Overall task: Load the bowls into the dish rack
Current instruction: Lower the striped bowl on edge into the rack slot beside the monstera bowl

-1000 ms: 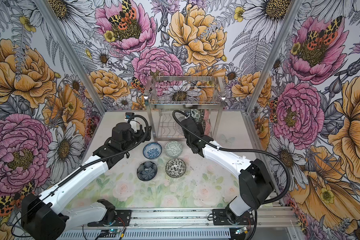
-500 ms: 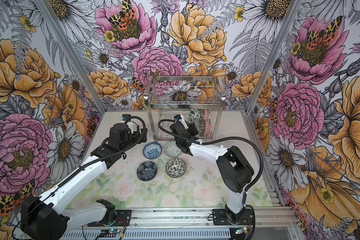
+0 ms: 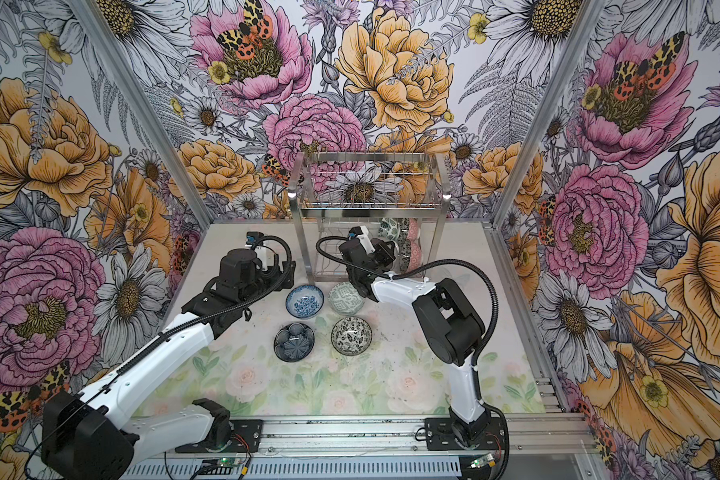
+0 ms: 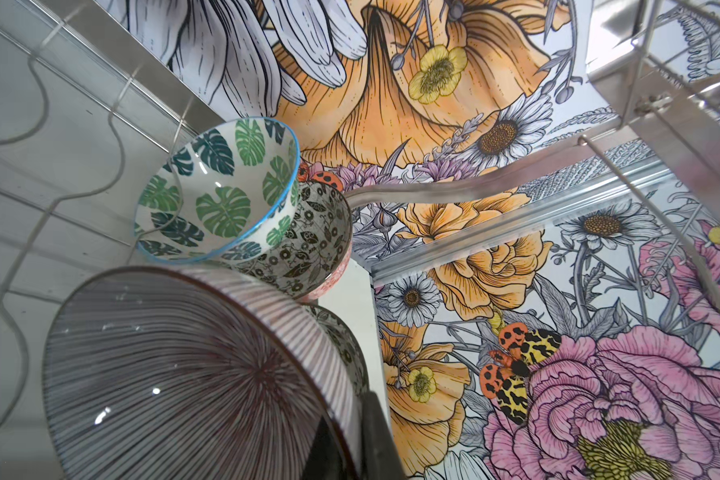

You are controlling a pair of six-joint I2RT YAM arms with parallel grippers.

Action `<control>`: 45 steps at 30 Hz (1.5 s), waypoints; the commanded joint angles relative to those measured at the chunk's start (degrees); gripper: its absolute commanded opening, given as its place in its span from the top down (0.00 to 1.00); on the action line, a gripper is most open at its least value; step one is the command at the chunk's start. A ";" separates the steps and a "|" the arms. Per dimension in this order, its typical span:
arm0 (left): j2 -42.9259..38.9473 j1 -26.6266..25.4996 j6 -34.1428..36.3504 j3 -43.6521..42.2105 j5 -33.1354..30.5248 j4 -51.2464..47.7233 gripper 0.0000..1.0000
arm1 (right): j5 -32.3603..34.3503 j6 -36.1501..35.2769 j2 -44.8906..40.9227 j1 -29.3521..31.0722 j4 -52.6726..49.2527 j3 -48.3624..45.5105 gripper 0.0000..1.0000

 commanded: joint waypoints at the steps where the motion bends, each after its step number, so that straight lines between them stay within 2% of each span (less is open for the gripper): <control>1: -0.25 0.53 -0.47 -0.73 1.36 0.04 0.01 | 3.11 -2.34 1.06 -0.83 4.51 2.82 1.00; 24: 0.31 0.54 -0.61 -0.77 1.36 0.05 0.02 | 2.98 -5.28 8.17 -2.63 7.35 6.10 1.00; 45: -0.18 0.87 -0.65 -1.44 1.44 0.01 0.01 | 3.54 -6.52 9.98 -2.85 7.19 6.90 1.00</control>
